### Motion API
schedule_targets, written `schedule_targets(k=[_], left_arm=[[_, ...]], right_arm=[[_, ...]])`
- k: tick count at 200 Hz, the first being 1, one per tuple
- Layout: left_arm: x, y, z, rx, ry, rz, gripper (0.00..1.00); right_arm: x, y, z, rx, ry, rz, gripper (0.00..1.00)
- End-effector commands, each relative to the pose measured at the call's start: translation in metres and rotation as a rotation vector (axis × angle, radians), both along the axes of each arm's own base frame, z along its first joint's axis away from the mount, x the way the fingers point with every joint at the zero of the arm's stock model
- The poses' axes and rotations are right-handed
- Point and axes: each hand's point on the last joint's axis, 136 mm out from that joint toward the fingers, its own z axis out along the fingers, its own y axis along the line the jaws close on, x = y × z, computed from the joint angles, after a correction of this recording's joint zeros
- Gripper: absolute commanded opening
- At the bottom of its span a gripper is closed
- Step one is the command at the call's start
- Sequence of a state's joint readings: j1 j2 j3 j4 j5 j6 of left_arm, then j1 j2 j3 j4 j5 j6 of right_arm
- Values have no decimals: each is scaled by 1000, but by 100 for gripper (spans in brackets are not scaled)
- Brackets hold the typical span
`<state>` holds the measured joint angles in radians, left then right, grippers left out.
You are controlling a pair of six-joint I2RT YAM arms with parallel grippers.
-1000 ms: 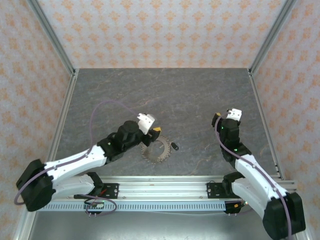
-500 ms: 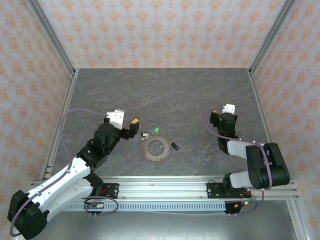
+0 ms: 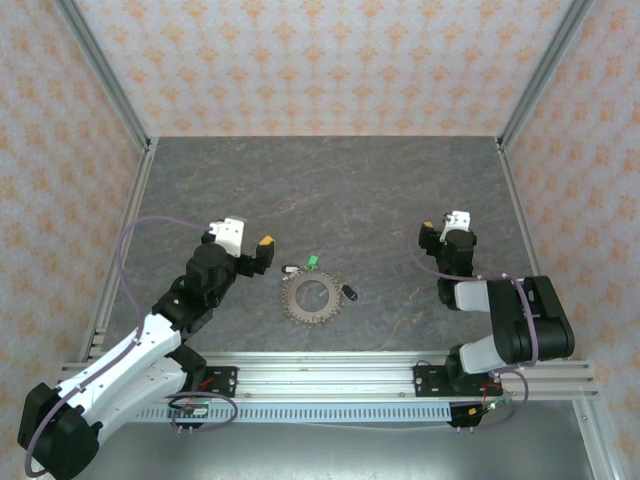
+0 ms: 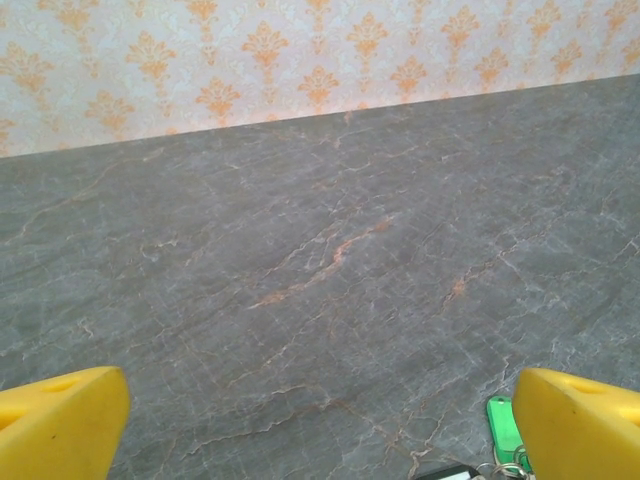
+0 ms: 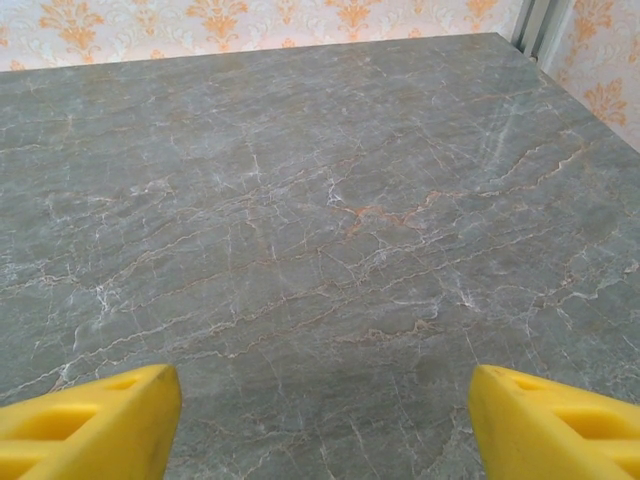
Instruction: Put the keys on the keyring
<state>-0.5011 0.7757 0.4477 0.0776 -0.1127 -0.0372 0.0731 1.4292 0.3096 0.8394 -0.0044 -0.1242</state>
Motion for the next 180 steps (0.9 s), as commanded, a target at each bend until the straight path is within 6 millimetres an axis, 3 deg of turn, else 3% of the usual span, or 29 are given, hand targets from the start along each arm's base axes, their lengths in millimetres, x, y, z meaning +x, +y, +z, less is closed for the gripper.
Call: schedule_targets(k=[1, 25, 36, 53, 92, 131, 180], left_arm=[[-1, 2, -4, -6, 26, 2, 99], [-1, 1, -4, -27, 29, 2, 98], [-1, -1, -2, -39, 31, -10, 98], [-2, -5, 2, -49, 28, -30, 98], [-4, -5, 3, -58, 22, -34, 98], [-5, -15, 2, -86, 53, -79, 100], [-6, -10, 0, -99, 65, -46, 100]], right_arm=[[1, -2, 27, 26, -41, -18, 74], [-13, -27, 38, 64, 64, -190, 73], [-26, -36, 49, 125, 50, -260, 72], [-48, -55, 47, 218, 104, -383, 66], [-97, -93, 17, 353, 263, -640, 59], [-133, -102, -20, 558, 341, -787, 57], [-170, -115, -47, 690, 403, -951, 54]])
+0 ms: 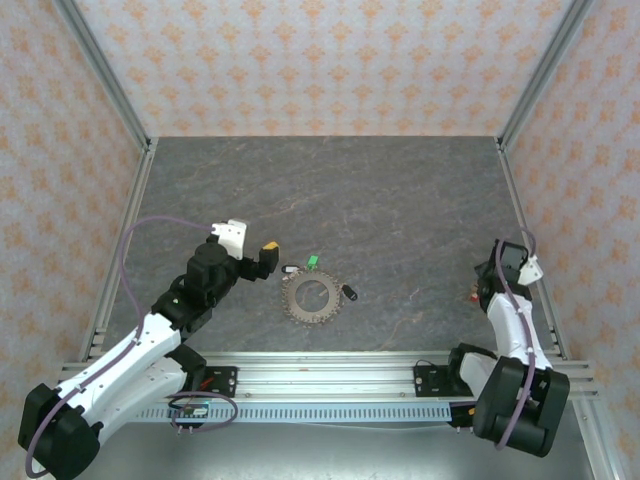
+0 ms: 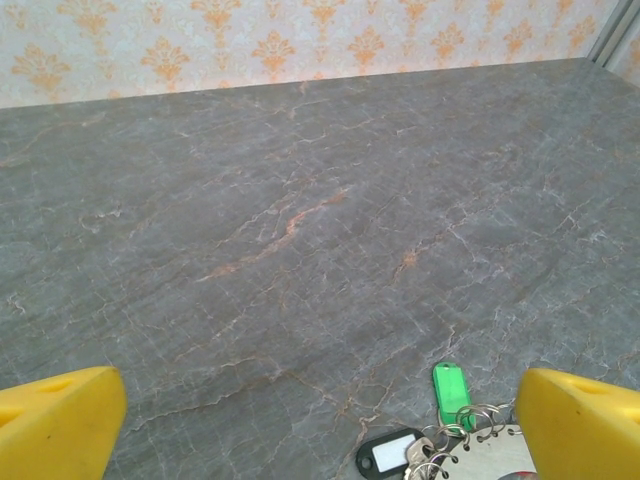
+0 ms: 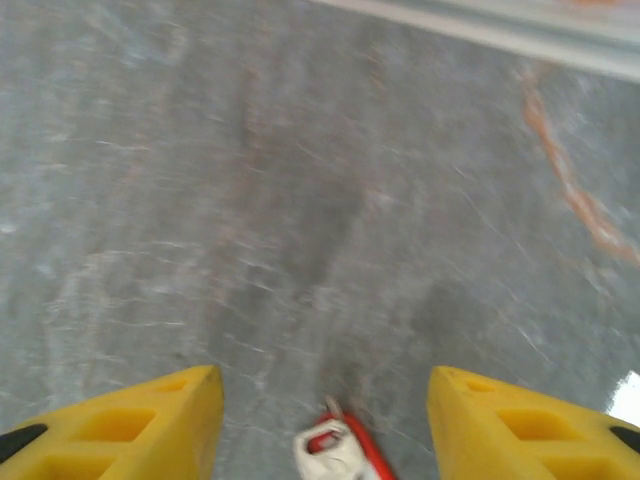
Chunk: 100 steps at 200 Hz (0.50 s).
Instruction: Put the keys on the keyring
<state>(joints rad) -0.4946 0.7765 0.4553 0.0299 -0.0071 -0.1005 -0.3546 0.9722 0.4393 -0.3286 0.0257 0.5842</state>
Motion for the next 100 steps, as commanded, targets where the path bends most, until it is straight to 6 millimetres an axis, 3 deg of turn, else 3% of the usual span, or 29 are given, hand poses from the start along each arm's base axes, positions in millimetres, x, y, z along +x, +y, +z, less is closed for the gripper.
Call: schedule_targets(k=[1, 21, 60, 100], left_arm=[[1, 4, 8, -27, 0, 25, 100], [3, 3, 9, -21, 2, 23, 100], [5, 3, 5, -15, 19, 26, 100], [5, -2, 5, -31, 14, 6, 100]], right_arm=[[-24, 2, -15, 91, 47, -92, 54], [-20, 3, -17, 108, 31, -81, 49], [-16, 30, -38, 276, 97, -19, 33], [-9, 52, -43, 313, 182, 109, 28]])
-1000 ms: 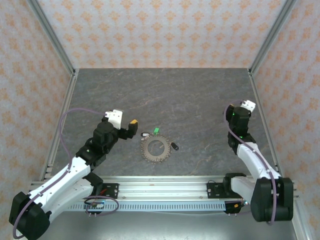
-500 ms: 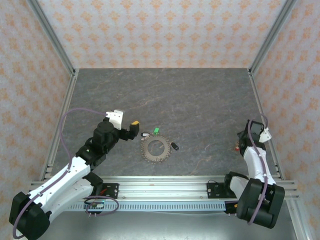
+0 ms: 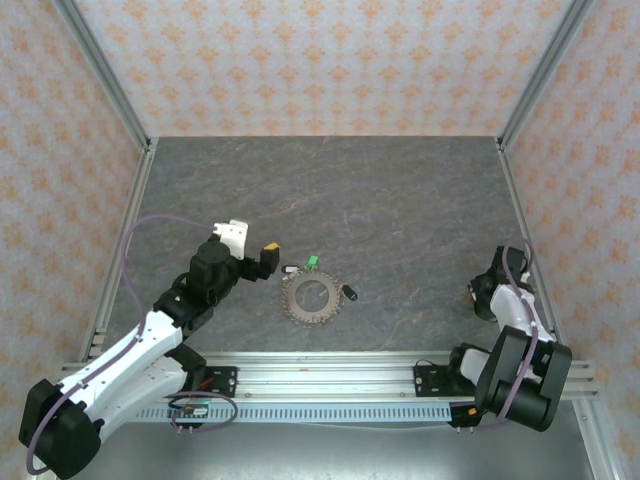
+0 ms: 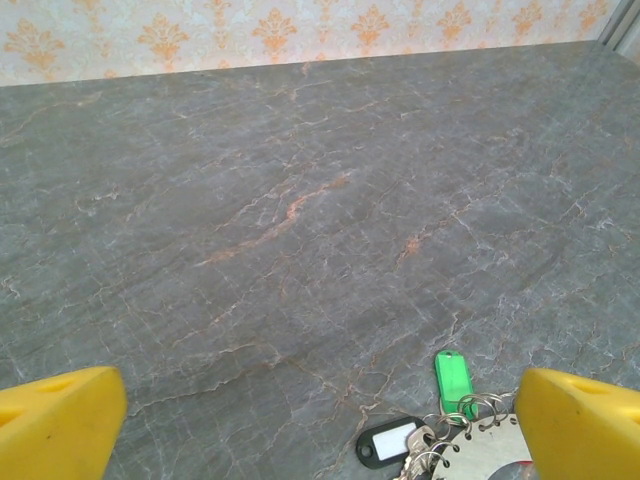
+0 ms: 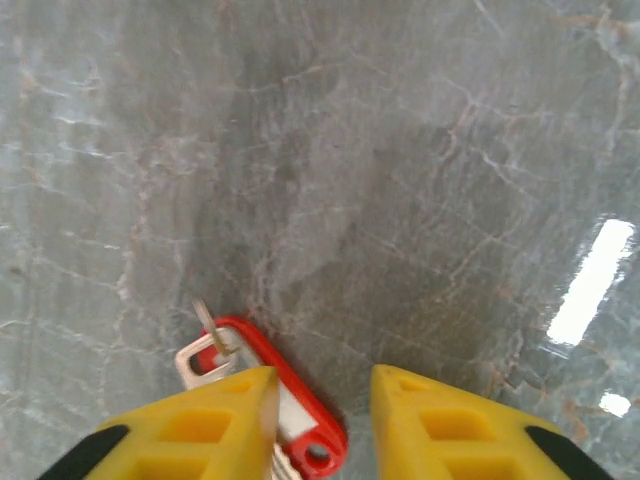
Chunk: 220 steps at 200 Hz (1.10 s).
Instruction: Put the keys on the keyring
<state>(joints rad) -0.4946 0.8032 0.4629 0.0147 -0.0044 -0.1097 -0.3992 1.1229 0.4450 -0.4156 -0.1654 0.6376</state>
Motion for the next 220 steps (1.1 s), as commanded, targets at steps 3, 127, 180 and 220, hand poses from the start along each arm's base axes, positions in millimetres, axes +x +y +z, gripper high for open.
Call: schedule_targets(k=[3, 127, 180, 220], left_arm=[[4, -1, 13, -39, -19, 4, 100], [7, -7, 4, -18, 39, -15, 100], [7, -10, 2, -17, 65, -27, 100], [6, -10, 1, -14, 75, -28, 100]], right_arm=[[9, 24, 3, 59, 35, 123, 29], [52, 86, 25, -154, 262, 656, 25], [52, 24, 41, -239, 193, 431, 36], [61, 32, 9, -100, 202, 441, 32]])
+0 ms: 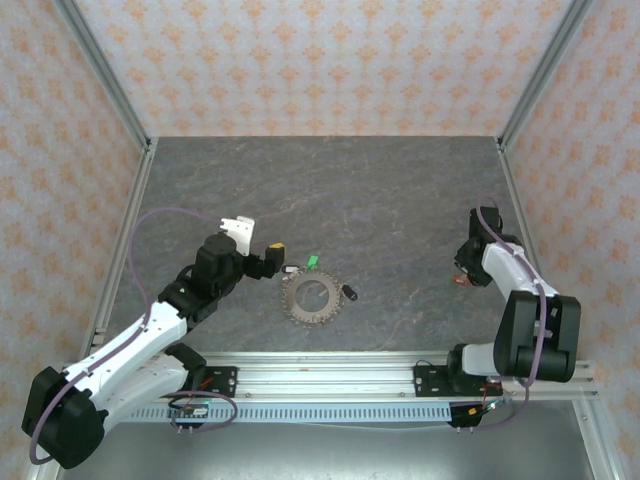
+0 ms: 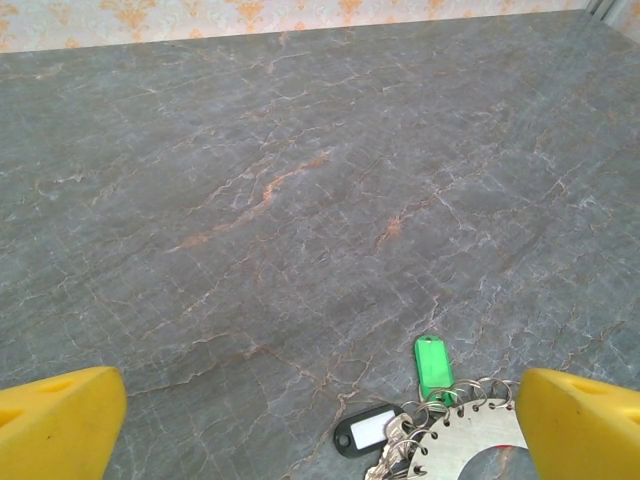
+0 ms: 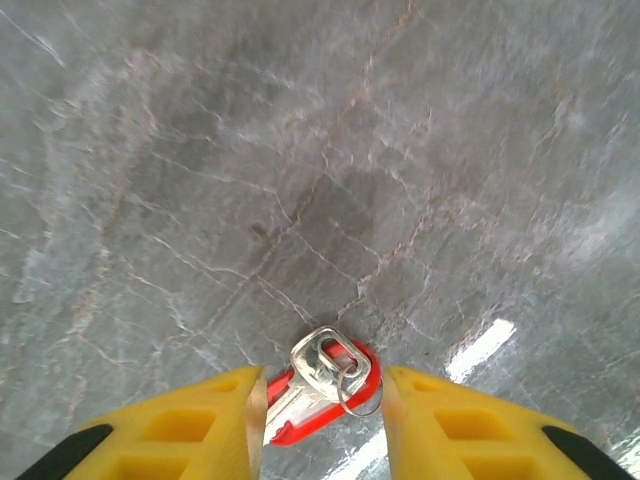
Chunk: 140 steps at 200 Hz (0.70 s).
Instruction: Put the keys on the keyring
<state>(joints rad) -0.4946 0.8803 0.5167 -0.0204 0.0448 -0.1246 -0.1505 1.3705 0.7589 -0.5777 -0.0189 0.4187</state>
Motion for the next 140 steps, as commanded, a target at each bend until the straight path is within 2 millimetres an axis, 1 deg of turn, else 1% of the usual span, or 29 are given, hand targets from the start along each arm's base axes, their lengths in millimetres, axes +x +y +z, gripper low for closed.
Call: schedule_targets(k=[1, 25, 34, 51, 61, 79, 102, 111, 120, 128, 140], left_arm=[[1, 2, 7, -10, 10, 10, 100], [-1, 2, 11, -10, 8, 7, 100], [-1, 3, 12, -10, 7, 9, 100], [-2, 4, 14, -14, 0, 14, 100], [-2, 4, 13, -17, 3, 15, 100], [-2, 3, 13, -23, 10, 10, 100], [-5, -1, 10, -38, 26, -10, 100], [-7, -5, 8, -48, 39, -26, 100], [-9, -9, 4, -62, 56, -47, 100], [-11, -14, 0, -80, 82, -68, 99], [-16, -25, -7, -116, 135, -116, 96]], right_arm=[[3, 9, -23, 68, 53, 28, 31], [3, 17, -37, 117, 96, 31, 28], [4, 22, -37, 135, 92, 44, 27], [8, 36, -30, 132, 91, 114, 27], [10, 54, -27, 133, 104, 191, 27], [7, 82, -28, 154, 144, 271, 27], [-1, 131, -29, 180, 157, 405, 28], [-4, 143, -26, 163, 164, 453, 29], [-5, 145, -20, 130, 162, 470, 29], [-2, 145, -11, 105, 130, 476, 30], [8, 148, 6, 102, 44, 493, 33]])
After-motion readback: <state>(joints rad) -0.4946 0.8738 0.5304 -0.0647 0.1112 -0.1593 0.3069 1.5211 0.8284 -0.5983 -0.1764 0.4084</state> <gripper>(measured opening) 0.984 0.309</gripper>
